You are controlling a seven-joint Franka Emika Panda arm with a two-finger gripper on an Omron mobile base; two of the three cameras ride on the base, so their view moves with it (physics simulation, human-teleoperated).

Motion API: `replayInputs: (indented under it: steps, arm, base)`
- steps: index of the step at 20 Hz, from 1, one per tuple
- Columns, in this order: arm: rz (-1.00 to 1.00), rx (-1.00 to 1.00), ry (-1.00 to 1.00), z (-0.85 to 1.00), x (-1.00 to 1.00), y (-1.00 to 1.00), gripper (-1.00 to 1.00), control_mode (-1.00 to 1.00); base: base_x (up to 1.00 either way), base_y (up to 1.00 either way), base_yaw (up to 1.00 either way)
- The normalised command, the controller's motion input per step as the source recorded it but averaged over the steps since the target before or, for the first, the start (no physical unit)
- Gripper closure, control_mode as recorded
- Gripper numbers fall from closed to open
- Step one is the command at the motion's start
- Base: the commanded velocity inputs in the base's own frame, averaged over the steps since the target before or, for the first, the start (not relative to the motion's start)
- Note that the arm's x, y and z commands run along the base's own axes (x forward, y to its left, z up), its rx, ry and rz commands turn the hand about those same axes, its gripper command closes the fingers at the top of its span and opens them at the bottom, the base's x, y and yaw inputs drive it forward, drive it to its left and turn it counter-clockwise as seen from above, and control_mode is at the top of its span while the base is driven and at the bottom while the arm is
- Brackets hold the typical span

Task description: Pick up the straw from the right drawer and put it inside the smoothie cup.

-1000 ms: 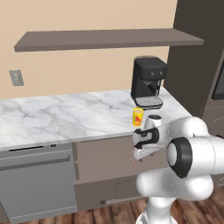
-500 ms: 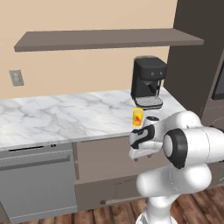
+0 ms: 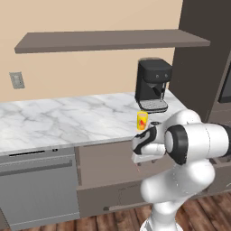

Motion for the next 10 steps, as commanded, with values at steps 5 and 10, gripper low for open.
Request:
replayInputs:
  steps: [5, 10]
  arm:
    - [0.0, 0.0, 0.0, -0.18, 0.25, 0.0, -1.0, -1.0]
    - [0.0, 0.0, 0.0, -0.24, 0.24, 0.0, -1.0, -1.0]
  base:
    - [0.0, 0.0, 0.0]
    - [0.0, 0.0, 0.0]
